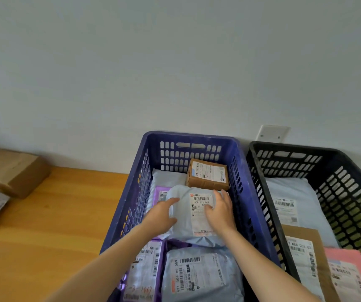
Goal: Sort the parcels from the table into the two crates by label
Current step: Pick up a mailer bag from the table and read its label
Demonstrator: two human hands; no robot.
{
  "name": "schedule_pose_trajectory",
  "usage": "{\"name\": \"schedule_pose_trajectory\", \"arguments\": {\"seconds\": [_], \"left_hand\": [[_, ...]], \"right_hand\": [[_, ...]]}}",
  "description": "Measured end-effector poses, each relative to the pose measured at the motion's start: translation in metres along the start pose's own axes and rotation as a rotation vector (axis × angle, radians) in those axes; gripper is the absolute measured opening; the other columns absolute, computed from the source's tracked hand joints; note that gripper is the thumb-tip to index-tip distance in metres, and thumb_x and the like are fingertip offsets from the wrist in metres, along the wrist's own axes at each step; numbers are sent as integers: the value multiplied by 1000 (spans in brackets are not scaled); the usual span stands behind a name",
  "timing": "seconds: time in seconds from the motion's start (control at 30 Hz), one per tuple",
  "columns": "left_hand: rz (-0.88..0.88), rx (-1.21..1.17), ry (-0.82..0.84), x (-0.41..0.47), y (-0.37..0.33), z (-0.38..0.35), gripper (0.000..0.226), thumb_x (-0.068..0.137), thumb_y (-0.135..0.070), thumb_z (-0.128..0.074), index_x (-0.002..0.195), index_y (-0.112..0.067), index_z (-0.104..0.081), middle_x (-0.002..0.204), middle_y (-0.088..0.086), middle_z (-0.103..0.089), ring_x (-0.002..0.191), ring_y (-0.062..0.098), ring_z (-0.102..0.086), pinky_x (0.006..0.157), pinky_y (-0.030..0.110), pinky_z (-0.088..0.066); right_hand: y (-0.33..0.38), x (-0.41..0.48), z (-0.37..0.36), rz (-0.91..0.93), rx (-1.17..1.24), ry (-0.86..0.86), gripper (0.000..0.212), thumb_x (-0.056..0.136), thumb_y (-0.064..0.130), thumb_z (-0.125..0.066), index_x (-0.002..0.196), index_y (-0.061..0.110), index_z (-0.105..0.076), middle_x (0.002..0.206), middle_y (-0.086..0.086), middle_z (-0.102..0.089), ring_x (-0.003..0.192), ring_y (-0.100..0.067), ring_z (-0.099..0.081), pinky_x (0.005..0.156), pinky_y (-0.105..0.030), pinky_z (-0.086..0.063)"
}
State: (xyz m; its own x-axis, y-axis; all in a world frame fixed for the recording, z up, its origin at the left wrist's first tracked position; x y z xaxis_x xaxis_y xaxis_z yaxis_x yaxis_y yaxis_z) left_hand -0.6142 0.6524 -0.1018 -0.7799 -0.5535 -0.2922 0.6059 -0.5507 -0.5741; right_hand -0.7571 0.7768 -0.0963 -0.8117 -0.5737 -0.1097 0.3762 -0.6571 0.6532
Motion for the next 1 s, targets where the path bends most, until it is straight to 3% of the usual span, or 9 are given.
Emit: {"name": "schedule_pose_trajectory", "arguments": {"seconds": [0.13,0.23,0.3,0.4,0.53,0.8,1.0], "left_hand": [[-89,-18,-102,-15,-6,44,59,93,-16,-57,146,-30,-37,142,2,-49,114,21,-58,92,33,-49],[-118,-57,-177,-31,0,79,54,95,-16,-54,145,-29,-37,134,9,-53,87,16,-64,75,27,-52],[-151,-90,-236,-43,3,103,52,96,-15,-52,145,-29,-37,131,10,-54,77,9,-58,65,16,-44],[-219,-82,-330,-67,12,139,52,97,-17,-50,145,-31,-36,128,4,-54,100,17,-58,74,17,-40],[-199,-78,-420,-99,63,185,51,97,-17,-49,144,-34,-36,134,-1,-52,114,16,-54,81,21,-44],[-88,-37,-472,-164,210,253,52,98,-20,-50,145,-33,-34,137,0,-50,122,17,-50,92,32,-48],[59,-43,-499,-210,312,278,53,98,-18,-48,146,-34,-31,139,2,-49,119,20,-53,83,30,-50]], "right_hand": [[39,-10,-1,82,127,5,55,97,17,-52,148,12,-33,158,-4,-20,145,-19,-21,116,-33,-22],[81,-20,-7,147,178,-8,53,97,16,-52,147,14,-35,156,-4,-27,144,-19,-25,117,-39,-26],[113,-26,-13,180,194,-20,52,97,16,-51,147,14,-36,155,-4,-28,144,-19,-25,117,-41,-25],[164,-39,-25,244,230,-37,50,98,17,-50,146,15,-37,153,-3,-33,141,-18,-29,115,-35,-27],[230,-61,-56,311,248,-28,50,99,19,-50,146,14,-36,152,-3,-35,139,-18,-33,113,-33,-29],[334,-112,-159,349,311,82,49,99,25,-50,145,16,-35,146,-2,-43,132,-16,-42,110,-33,-35],[375,-143,-242,328,300,191,48,100,29,-49,144,15,-36,142,-5,-45,128,-20,-46,104,-38,-41]]}}
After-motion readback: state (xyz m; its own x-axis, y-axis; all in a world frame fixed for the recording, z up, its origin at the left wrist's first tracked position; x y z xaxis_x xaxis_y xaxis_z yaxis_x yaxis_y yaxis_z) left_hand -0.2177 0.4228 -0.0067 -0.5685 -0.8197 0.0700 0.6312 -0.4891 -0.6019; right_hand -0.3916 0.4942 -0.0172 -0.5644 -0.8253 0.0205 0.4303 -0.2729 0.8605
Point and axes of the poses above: each hand's wrist, its own x-axis towards the middle knuckle, its own z-axis out of the back of the hand, y = z × x, the point moved 10 cm from there along x, towards the middle knuckle
